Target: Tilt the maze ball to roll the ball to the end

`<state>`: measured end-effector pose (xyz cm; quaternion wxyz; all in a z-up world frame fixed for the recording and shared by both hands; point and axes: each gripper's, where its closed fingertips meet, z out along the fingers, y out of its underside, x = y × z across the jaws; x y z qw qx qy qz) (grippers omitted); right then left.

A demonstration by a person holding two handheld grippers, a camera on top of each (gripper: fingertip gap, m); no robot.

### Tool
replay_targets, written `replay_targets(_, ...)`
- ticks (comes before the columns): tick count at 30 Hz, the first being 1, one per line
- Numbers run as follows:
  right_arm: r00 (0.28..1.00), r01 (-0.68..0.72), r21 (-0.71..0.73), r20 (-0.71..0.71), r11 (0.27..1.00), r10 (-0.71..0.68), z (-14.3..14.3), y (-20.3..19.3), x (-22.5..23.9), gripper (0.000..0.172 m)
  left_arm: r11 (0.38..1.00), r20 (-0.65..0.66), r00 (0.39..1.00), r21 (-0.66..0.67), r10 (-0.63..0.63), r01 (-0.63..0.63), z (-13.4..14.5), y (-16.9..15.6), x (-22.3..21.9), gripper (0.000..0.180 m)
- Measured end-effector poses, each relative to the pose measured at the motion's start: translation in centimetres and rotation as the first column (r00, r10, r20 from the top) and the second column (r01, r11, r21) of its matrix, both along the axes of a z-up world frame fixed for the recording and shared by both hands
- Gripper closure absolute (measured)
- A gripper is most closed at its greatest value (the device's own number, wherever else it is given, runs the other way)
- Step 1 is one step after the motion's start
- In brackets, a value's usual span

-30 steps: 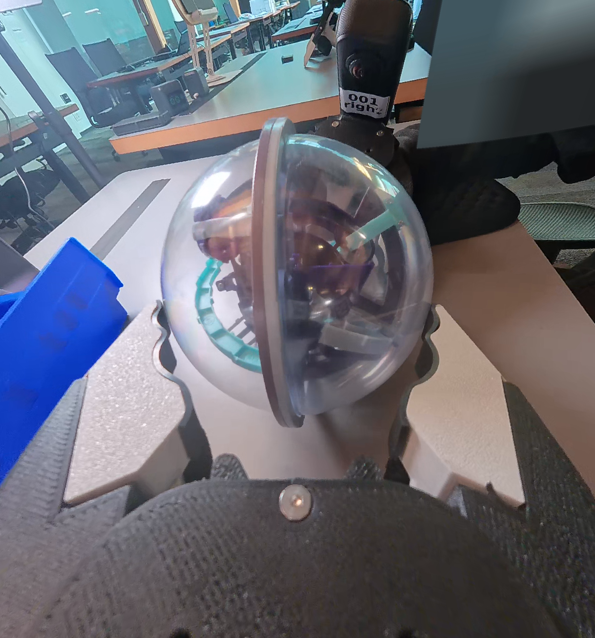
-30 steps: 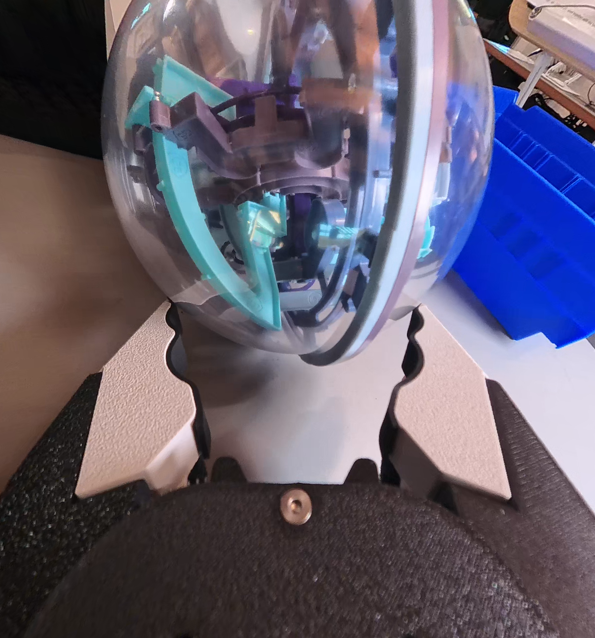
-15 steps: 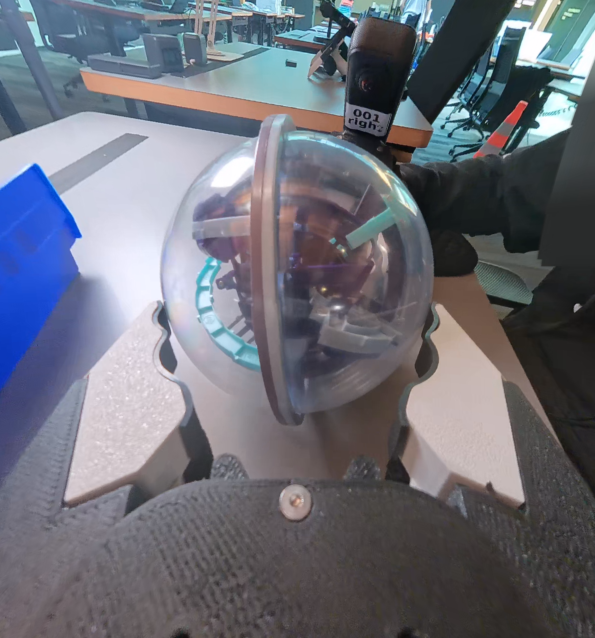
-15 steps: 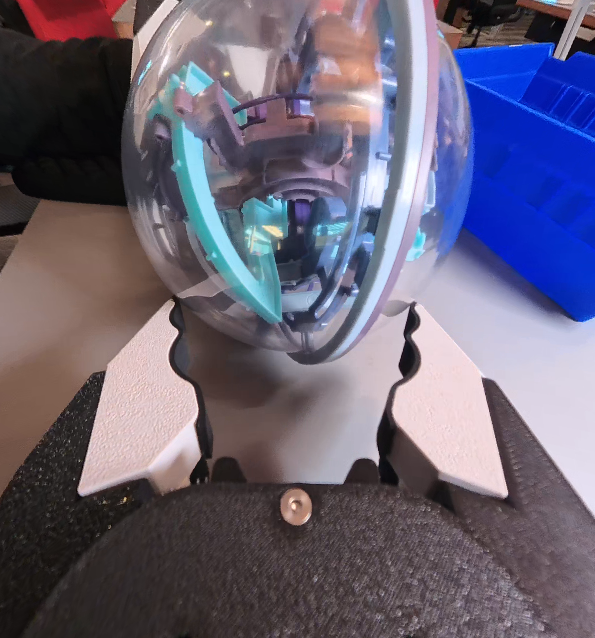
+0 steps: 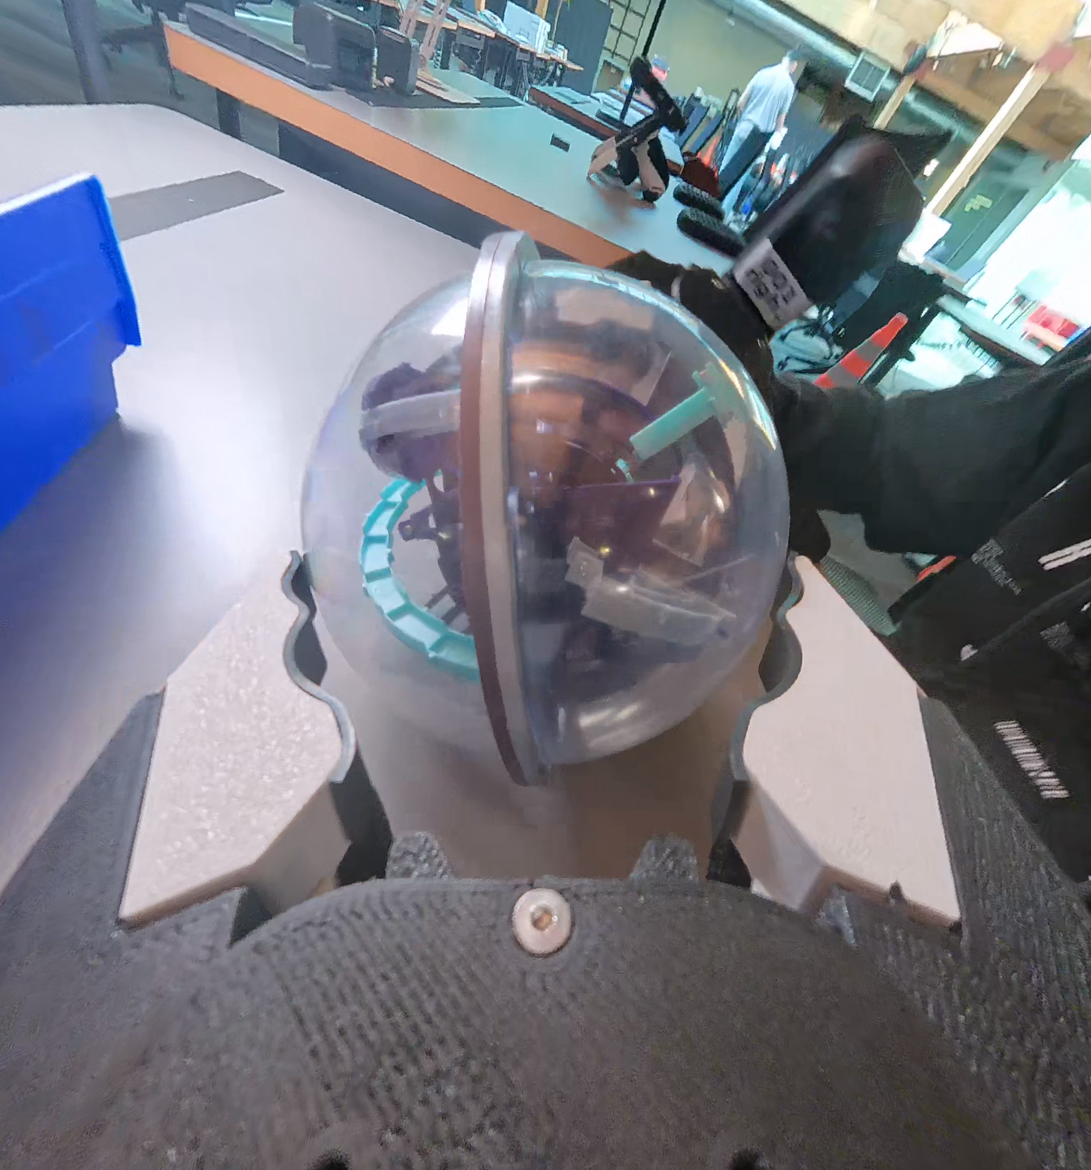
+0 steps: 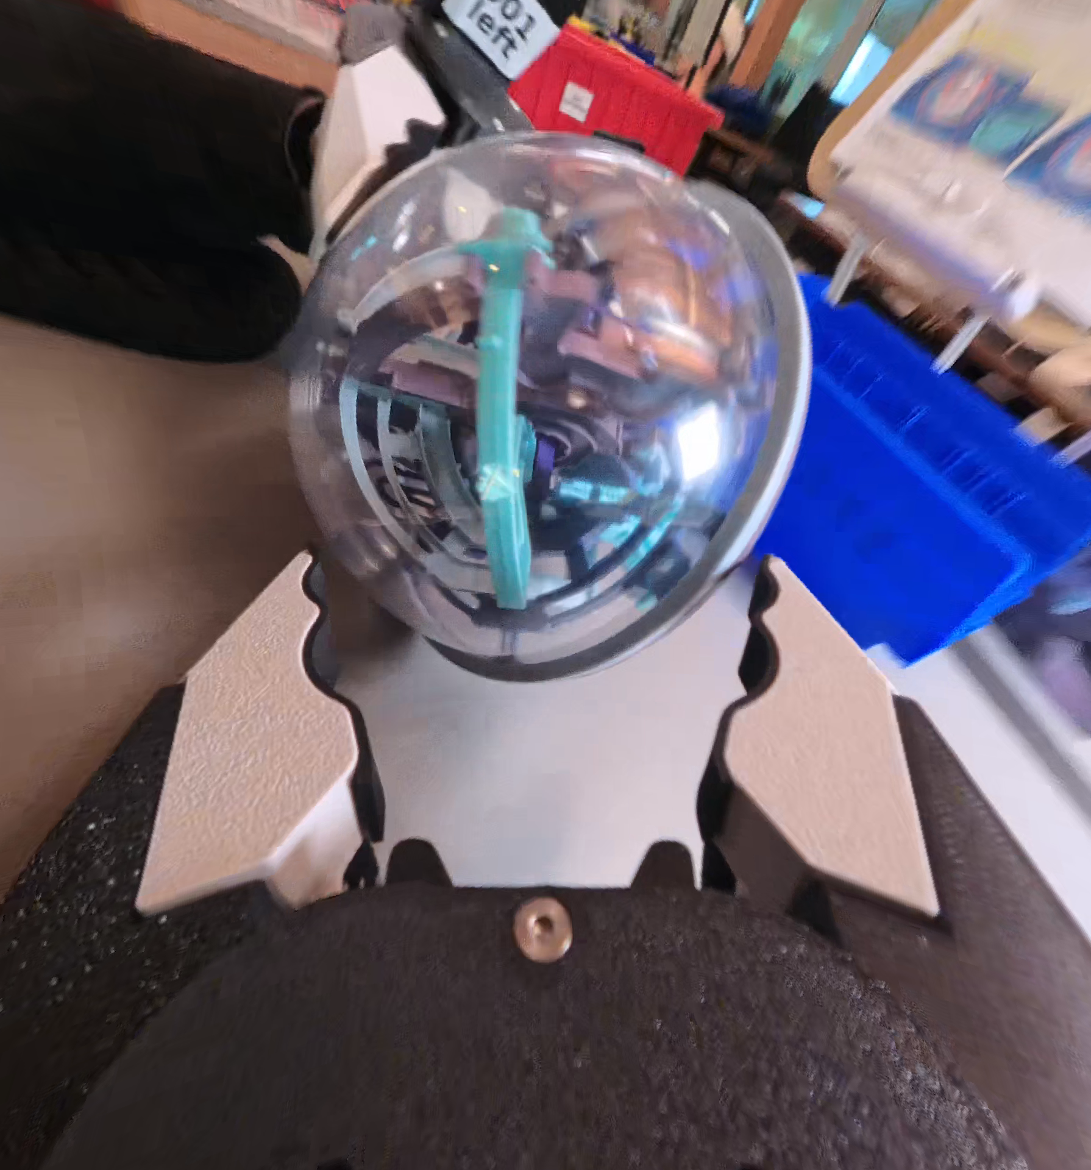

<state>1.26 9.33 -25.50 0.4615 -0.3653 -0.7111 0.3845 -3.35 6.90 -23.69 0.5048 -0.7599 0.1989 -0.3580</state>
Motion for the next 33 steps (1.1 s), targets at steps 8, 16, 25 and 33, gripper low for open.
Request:
replay_targets(8, 0.994, 0.058, 0.126, -0.102, 0.990, -0.046, 1.1, 0.3, -0.5, 0.035, 0.994, 0.135, 0.990, -0.105, 0.037, -0.022, 0.2, 1.0, -0.1, 0.041)
replay_targets(16, 0.997, 0.043, 0.005, -0.057, 0.999, -0.042, 0.8, 0.6, -0.4, 0.033, 0.983, 0.267, 0.961, -0.181, 0.066, -0.017, 0.1, 1.7, 0.2, 0.041)
replay_targets(25, 0.999, 0.046, -0.208, 0.019, 0.977, -0.043, 0.4, 1.6, -0.4, 0.034, 0.982, -0.064, 0.992, 0.165, 0.106, -0.094, 1.2, 1.3, 0.7, 0.038)
replay_targets(33, 0.998, 0.034, -0.376, 0.068, 0.926, -0.010, 0.4, 1.5, -0.3, 0.035, 0.981, -0.058, 0.989, 0.149, 0.133, -0.123, 0.6, 1.5, 0.4, 0.045)
